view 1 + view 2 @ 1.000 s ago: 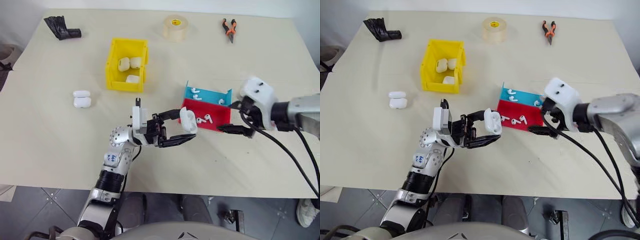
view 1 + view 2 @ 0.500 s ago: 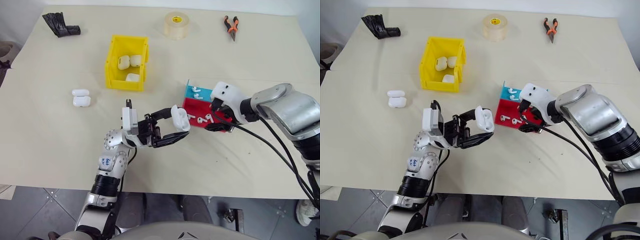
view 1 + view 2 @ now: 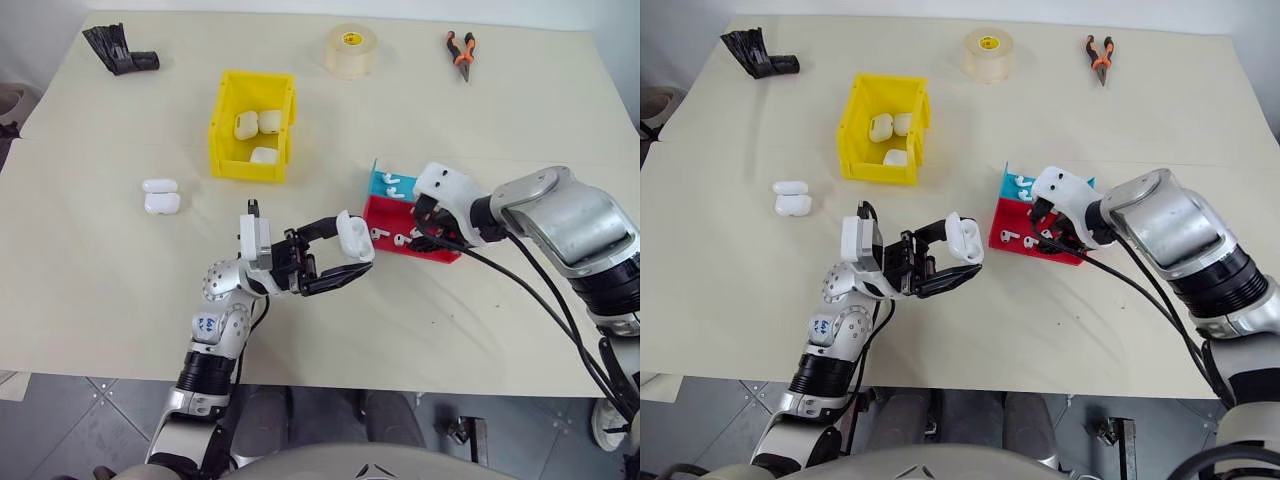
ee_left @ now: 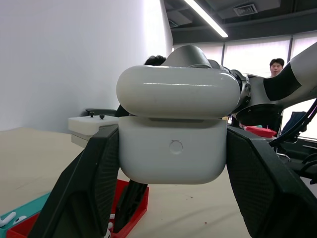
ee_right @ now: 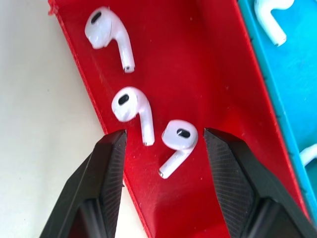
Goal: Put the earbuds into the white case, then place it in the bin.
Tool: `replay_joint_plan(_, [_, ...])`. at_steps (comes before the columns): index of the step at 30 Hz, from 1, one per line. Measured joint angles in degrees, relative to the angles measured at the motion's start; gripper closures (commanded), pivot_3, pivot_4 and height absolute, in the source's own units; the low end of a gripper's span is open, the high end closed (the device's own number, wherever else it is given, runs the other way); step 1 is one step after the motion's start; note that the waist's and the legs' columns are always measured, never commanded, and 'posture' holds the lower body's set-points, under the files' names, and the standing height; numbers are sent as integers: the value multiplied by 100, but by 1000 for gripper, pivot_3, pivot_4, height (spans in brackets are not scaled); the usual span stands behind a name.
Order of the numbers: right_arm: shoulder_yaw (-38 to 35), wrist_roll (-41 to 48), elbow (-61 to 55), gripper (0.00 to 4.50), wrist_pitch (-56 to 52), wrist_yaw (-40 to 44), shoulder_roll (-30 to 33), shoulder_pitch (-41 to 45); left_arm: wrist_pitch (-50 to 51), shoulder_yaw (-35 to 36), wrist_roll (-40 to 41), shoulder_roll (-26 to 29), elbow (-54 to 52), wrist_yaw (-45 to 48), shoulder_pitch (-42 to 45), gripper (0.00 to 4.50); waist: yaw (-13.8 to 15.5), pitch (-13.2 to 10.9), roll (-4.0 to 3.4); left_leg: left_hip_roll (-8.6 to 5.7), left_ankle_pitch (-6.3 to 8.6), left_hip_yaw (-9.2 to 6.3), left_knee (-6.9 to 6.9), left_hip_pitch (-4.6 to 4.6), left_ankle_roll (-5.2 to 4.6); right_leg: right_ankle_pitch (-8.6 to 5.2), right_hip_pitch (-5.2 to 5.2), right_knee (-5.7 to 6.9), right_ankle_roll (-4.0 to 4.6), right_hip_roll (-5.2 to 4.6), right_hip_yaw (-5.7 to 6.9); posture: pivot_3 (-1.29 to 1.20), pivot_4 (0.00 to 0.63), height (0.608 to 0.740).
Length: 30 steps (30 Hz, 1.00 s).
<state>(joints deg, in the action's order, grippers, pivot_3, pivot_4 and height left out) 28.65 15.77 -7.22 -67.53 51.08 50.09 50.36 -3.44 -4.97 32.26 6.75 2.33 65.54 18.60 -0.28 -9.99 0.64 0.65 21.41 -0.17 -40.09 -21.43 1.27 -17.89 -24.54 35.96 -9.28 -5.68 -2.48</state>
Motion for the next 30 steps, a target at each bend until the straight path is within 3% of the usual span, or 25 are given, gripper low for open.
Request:
replay_joint_plan(10, [-2, -134, 189, 1986, 23, -7, -107, 39, 76, -3, 0, -10, -141, -101, -10, 1701, -4, 0, 0, 0, 0, -1, 0, 0, 0, 0, 0, 0, 0, 0, 1, 0, 150, 740])
replay_joint_plan(12, [-2, -139, 196, 2353, 32, 15, -107, 40, 80, -5, 0, -12, -176, -114, -16, 1701, -4, 0, 0, 0, 0, -1, 0, 0, 0, 0, 1, 0, 0, 0, 1, 0, 150, 740])
replay_joint_plan(30, [-265, -121, 197, 2353, -16, 221, 1, 42, 89, -25, 0, -38, -180, -172, -97, 1701, -1, 0, 0, 0, 0, -1, 0, 0, 0, 0, 1, 0, 0, 0, 2, 0, 150, 740])
